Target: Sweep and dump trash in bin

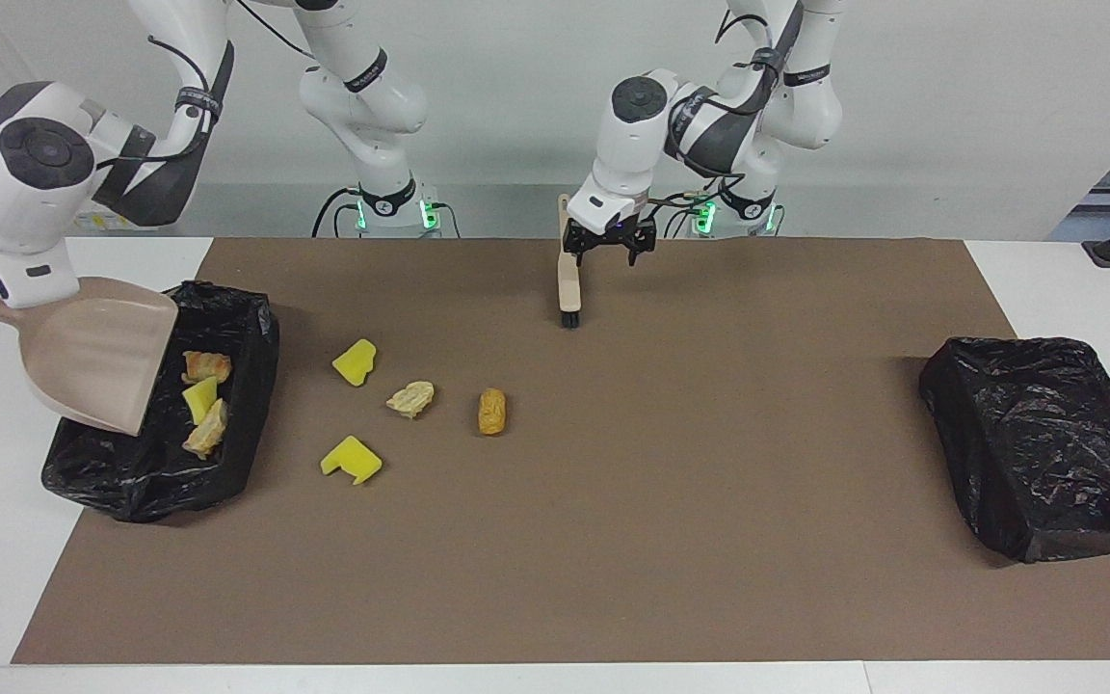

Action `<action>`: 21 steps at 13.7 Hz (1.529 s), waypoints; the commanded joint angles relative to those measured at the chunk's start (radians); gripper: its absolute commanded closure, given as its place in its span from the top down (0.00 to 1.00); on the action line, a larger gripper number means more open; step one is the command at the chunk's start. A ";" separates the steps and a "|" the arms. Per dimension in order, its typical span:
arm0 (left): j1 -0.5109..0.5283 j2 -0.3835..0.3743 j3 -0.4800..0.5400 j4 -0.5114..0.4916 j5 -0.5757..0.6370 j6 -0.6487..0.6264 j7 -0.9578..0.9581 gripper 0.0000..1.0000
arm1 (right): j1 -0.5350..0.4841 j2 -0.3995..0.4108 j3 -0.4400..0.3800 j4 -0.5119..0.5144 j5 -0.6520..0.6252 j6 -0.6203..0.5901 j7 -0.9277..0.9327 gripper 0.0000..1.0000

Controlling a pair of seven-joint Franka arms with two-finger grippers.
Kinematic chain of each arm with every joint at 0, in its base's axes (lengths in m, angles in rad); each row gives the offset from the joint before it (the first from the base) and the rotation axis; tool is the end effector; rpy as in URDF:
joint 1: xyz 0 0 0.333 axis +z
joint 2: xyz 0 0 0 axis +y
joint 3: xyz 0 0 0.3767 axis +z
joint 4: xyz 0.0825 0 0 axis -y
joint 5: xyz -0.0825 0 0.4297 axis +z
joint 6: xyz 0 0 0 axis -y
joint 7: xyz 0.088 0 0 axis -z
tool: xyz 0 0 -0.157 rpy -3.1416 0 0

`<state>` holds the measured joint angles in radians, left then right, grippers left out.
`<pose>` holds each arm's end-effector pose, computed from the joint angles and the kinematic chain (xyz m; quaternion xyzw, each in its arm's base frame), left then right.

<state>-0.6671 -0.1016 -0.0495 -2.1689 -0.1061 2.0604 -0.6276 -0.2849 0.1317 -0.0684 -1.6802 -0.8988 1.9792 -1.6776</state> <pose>0.4064 -0.3681 0.4267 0.9988 -0.0192 -0.0302 0.0325 0.6196 -0.3168 0.5739 0.6208 0.6604 -0.3138 0.2828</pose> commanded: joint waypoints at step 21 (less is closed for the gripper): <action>0.650 0.120 -0.006 0.693 0.077 -0.536 0.756 1.00 | 0.548 0.009 0.019 -0.041 0.742 -0.212 1.324 0.00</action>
<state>-0.0330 0.0174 -0.0443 -1.4988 -0.0208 1.5572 0.1170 0.2224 0.1319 -0.0449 -1.7222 -0.1963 1.7670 -0.5048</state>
